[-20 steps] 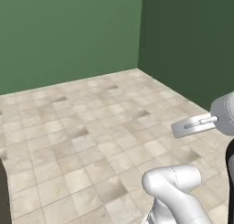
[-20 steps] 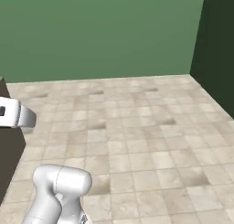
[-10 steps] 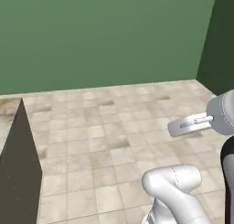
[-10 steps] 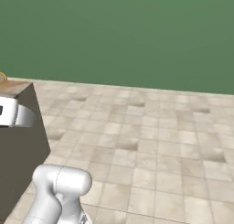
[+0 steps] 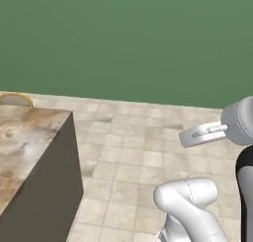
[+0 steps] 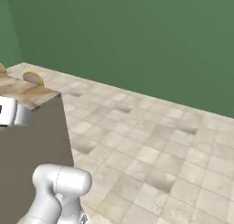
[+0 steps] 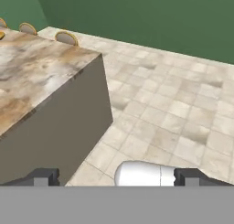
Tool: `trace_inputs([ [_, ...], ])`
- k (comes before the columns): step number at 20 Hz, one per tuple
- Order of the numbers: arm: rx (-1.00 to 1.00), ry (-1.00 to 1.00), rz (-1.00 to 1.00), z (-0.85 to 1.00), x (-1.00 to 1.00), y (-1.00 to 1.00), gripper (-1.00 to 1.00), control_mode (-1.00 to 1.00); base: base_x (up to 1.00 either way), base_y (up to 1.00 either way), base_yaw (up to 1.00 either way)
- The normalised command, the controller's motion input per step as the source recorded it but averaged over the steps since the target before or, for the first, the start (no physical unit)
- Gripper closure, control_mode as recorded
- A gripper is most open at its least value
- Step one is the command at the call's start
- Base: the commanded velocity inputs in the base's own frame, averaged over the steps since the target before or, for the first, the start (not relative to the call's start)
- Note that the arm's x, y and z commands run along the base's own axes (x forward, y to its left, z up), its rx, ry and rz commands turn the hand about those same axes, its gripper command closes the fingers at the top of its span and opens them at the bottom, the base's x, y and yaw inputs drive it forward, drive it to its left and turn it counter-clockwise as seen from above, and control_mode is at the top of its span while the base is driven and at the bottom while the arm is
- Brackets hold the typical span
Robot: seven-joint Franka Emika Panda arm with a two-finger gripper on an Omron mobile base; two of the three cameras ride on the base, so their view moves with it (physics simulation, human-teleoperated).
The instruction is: Transport the steak and tomato to the fridge. Place the steak on the rack containing meat and place the tomato on the rack containing the vegetable, ensuring meats and vegetables are on different racks.
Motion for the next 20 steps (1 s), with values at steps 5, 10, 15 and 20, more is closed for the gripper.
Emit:
trace_inputs([
  [5,0.00,0.00,0.00,0.00,0.00,0.00,-1.00,1.00,1.00,-0.54,0.60],
  [10,0.00,0.00,0.00,0.00,0.00,0.00,-1.00,1.00,0.98,-0.69,0.58],
  [15,0.00,0.00,0.00,0.00,0.00,0.00,-1.00,1.00,0.93,-0.80,0.54],
  [20,0.00,0.00,0.00,0.00,0.00,0.00,-1.00,1.00,0.91,-0.97,0.44],
])
